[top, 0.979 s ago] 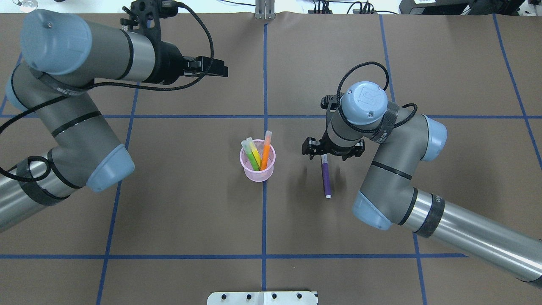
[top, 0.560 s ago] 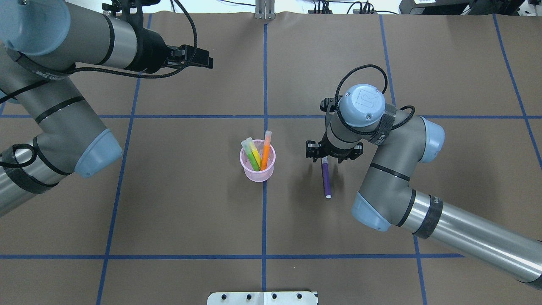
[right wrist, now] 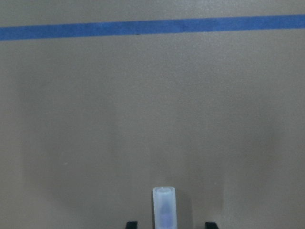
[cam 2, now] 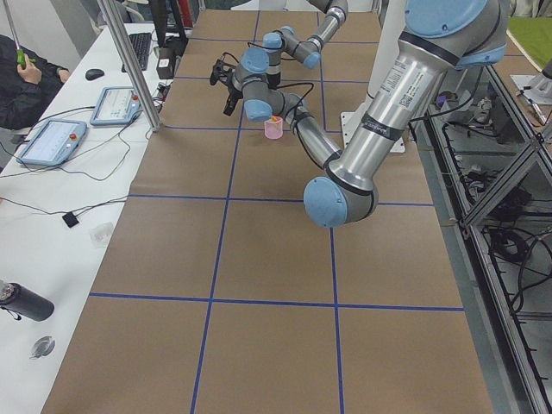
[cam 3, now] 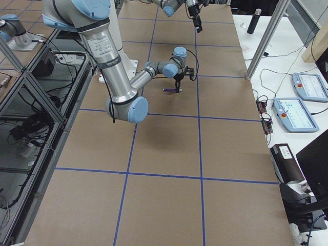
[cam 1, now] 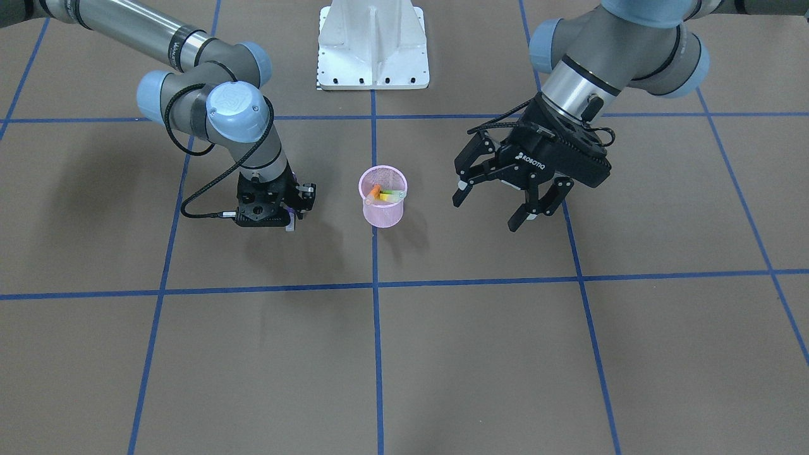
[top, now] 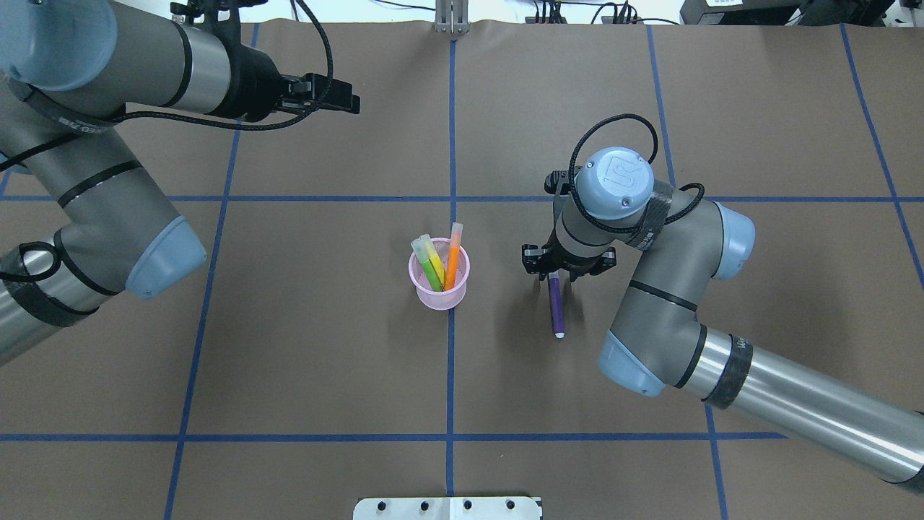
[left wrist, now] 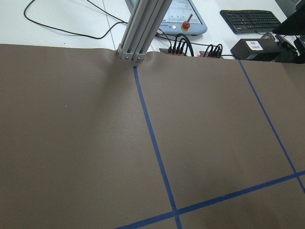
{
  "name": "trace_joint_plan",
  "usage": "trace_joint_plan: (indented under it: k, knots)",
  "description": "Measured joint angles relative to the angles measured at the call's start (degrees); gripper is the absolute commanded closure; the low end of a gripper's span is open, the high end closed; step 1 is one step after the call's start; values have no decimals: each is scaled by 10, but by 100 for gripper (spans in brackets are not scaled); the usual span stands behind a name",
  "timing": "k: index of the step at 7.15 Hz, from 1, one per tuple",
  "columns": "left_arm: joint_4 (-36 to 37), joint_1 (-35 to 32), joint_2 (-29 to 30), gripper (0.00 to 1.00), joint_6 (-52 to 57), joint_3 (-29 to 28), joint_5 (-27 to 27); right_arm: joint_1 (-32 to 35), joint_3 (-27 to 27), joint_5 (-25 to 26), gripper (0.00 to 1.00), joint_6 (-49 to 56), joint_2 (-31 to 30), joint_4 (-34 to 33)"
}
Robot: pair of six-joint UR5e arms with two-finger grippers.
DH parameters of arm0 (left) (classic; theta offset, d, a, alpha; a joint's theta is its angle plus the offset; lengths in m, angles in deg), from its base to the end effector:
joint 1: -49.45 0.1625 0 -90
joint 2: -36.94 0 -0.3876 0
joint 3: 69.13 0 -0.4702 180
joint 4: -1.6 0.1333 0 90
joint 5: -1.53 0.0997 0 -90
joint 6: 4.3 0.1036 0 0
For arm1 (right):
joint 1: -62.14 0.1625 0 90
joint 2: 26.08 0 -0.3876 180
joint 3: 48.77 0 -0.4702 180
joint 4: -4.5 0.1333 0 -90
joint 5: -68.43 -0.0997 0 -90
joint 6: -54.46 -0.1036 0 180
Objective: Collect pens into pen holder
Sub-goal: 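Grasp the purple marker with the right gripper while the left arm withdraws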
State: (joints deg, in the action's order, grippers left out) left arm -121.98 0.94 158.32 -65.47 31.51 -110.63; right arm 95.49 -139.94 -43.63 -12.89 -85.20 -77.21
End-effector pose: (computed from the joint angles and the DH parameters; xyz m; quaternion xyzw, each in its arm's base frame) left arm 0.3725 -0.5635 0.1060 0.2573 0.5645 -0.0165 0.7841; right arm -0.5626 -0.4833 0.2543 0.0003 -0.3831 0.0202 0.9235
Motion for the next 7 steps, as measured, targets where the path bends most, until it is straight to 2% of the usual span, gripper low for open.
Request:
trace_joint_plan:
  k: [1, 7]
  knots:
    - [0, 0, 0, 0, 0, 0, 0, 0, 1, 0, 67, 0, -1, 0]
    - [-1, -1, 0, 0, 0, -5, 1, -1, 5, -3, 65, 4, 0, -1]
